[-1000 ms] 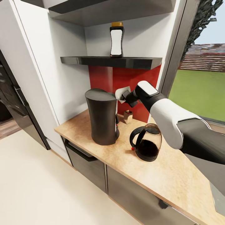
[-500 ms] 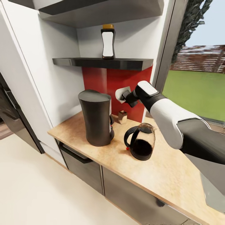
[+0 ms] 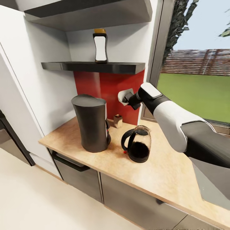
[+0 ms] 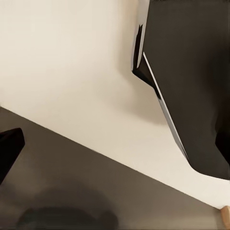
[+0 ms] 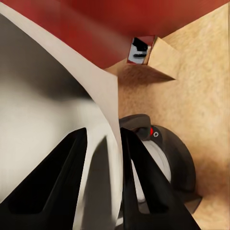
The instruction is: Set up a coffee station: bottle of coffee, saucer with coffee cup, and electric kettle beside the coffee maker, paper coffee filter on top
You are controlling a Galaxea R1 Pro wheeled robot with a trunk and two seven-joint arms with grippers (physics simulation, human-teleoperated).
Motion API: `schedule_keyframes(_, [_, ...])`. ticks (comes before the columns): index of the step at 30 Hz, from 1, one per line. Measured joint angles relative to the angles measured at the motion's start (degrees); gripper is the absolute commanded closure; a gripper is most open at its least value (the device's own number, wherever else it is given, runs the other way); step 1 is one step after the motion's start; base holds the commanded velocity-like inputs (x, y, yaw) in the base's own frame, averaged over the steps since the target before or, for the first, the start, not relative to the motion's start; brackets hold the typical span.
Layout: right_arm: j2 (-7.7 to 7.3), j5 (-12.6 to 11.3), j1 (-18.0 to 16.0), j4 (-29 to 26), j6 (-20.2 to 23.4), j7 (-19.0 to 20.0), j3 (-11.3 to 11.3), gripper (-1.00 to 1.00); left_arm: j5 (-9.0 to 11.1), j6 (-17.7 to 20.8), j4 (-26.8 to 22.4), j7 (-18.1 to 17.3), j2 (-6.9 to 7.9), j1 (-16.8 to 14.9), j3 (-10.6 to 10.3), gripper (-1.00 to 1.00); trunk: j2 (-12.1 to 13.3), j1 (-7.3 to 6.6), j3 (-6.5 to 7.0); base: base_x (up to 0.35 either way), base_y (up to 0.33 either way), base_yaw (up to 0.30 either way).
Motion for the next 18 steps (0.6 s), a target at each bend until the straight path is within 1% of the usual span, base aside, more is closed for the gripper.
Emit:
schedule_keyframes(4, [0.00, -0.07, -0.01, 0.02, 0.00, 0.01, 0.07, 1.00, 0.00, 0.01, -0.01, -0.02, 0.00, 0.00, 0.00, -1.00, 0.00, 0.00, 0.34, 0.000, 0.050, -0.046])
schedule_keyframes(14, [0.00, -0.08, -0.01, -0.01, 0.00, 0.02, 0.07, 1.00, 0.00, 0.01, -0.01, -0.01, 0.00, 0.00, 0.00, -1.00, 0.00, 0.00, 1.23, 0.000, 0.004, -0.004])
schedule_keyframes(18, [0.00, -0.08, -0.01, 0.02, 0.00, 0.04, 0.08, 1.00, 0.00, 0.01, -0.01, -0.02, 0.00, -0.06, 0.00, -1.00, 0.00, 0.00, 1.40, 0.000, 0.000, 0.000])
